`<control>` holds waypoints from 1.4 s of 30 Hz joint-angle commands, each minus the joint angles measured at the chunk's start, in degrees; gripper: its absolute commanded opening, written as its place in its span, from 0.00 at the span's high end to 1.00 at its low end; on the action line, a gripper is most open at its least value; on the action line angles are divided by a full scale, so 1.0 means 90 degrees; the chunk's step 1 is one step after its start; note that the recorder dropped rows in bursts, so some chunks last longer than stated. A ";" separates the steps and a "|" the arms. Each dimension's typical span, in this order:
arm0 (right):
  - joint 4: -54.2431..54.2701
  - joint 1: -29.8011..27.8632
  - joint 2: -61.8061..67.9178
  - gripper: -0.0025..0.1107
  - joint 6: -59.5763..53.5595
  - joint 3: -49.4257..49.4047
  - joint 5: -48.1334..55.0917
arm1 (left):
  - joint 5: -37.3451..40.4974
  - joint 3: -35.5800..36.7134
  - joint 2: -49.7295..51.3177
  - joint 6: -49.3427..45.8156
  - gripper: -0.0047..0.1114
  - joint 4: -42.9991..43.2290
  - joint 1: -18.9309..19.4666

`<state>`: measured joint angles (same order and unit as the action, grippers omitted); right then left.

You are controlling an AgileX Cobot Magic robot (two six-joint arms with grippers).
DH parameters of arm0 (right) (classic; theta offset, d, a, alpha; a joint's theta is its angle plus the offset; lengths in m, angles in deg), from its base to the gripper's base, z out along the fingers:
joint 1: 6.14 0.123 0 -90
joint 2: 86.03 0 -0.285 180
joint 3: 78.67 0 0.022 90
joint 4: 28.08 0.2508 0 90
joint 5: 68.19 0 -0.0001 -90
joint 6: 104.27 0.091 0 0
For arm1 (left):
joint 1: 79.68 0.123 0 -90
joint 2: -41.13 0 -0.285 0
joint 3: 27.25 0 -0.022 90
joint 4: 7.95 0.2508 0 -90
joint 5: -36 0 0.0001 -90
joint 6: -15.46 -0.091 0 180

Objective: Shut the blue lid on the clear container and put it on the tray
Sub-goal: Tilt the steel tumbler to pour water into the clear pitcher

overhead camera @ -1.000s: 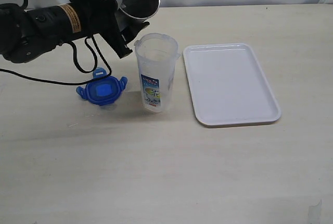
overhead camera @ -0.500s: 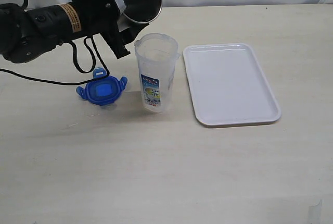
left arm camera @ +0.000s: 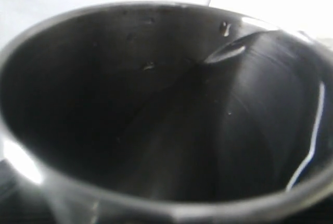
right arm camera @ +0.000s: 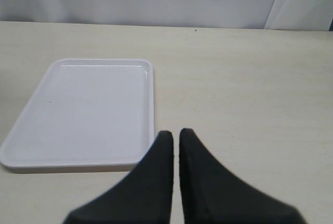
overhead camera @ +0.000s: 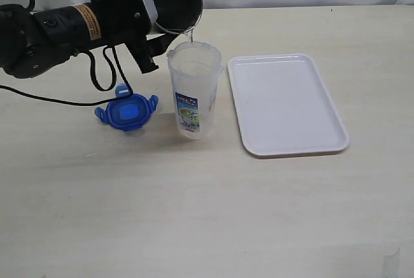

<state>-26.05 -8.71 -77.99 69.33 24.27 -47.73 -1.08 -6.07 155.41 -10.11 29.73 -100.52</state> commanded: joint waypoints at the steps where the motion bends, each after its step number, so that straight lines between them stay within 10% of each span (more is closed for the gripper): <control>1: 0.0011 -0.0002 -0.0028 0.94 0.0001 -0.0017 -0.0099 | -0.0586 -0.0101 -0.0132 -0.0301 0.96 -0.0080 -0.0023; 42: 0.0011 -0.0002 -0.0028 0.94 0.0001 -0.0017 -0.0099 | -0.0678 -0.0101 -0.0132 -0.1524 0.96 -0.0131 -0.0023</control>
<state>-26.05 -8.71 -77.99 69.33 24.27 -47.73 -3.01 -6.07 155.41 -23.25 29.73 -100.52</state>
